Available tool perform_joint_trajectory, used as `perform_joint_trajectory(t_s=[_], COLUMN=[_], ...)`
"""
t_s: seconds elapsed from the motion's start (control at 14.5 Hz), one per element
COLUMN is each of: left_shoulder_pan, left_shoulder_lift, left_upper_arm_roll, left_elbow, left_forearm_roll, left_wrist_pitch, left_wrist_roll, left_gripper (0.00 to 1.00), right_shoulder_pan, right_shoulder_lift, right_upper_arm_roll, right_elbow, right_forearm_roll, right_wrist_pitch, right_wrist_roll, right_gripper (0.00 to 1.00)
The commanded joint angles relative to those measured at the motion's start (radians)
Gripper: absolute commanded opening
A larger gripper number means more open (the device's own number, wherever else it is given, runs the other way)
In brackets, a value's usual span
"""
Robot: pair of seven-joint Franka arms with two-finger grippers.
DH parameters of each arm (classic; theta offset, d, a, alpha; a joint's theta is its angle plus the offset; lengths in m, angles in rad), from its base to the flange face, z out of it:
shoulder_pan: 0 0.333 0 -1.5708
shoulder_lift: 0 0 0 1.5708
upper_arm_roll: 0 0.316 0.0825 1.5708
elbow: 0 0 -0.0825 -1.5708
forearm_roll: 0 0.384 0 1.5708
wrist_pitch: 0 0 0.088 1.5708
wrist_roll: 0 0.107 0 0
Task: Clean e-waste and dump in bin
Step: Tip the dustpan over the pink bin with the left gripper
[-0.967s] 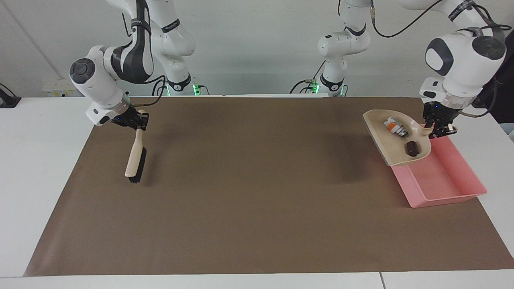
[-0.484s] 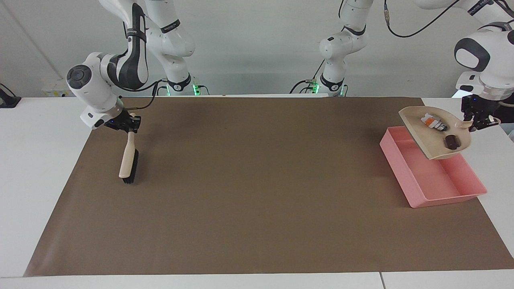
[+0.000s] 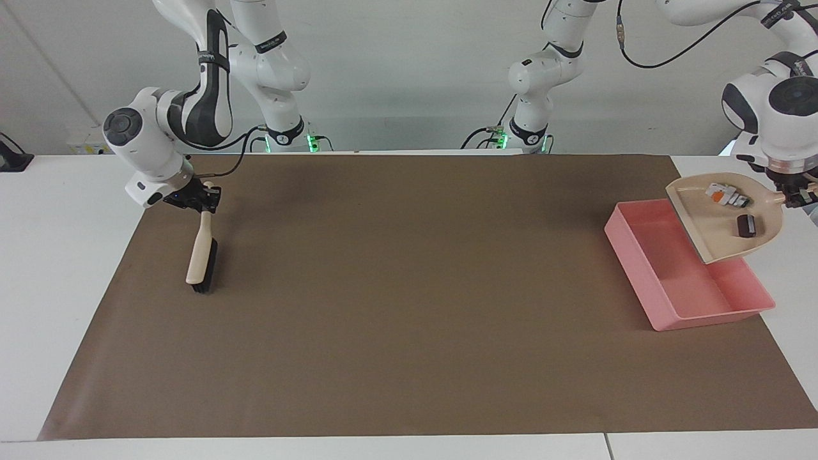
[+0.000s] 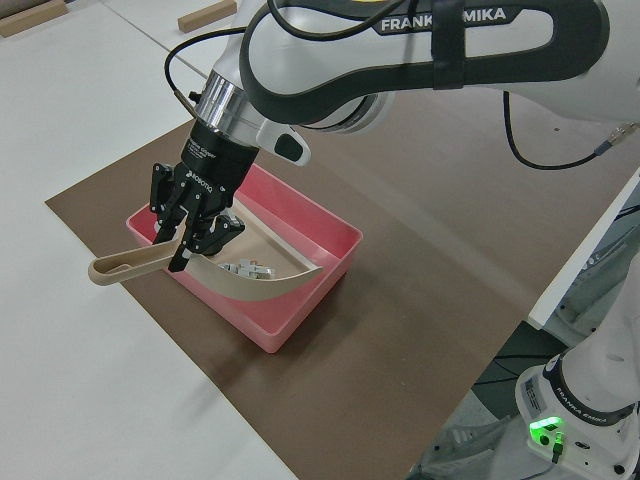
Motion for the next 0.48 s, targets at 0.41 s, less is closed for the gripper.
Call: perform_joint_trajectory(t_s=[0.41], left_shoulder_pan=[-0.102], left_shoulder_lift=[-0.023], left_upper_arm_roll=[0.004], left_elbow=[-0.114], left_forearm_roll=[0.391], left_wrist_pitch=[-0.092], left_wrist_roll=[-0.356], left_gripper=[0.0], right_shoulder_pan=[-0.025], right_shoulder_lift=[-0.004], right_upper_arm_roll=[0.015], right_elbow=[-0.042], right_forearm_roll=[-0.016], right_wrist_pitch=[0.055], right_wrist_roll=[0.044], right_gripper=[0.12])
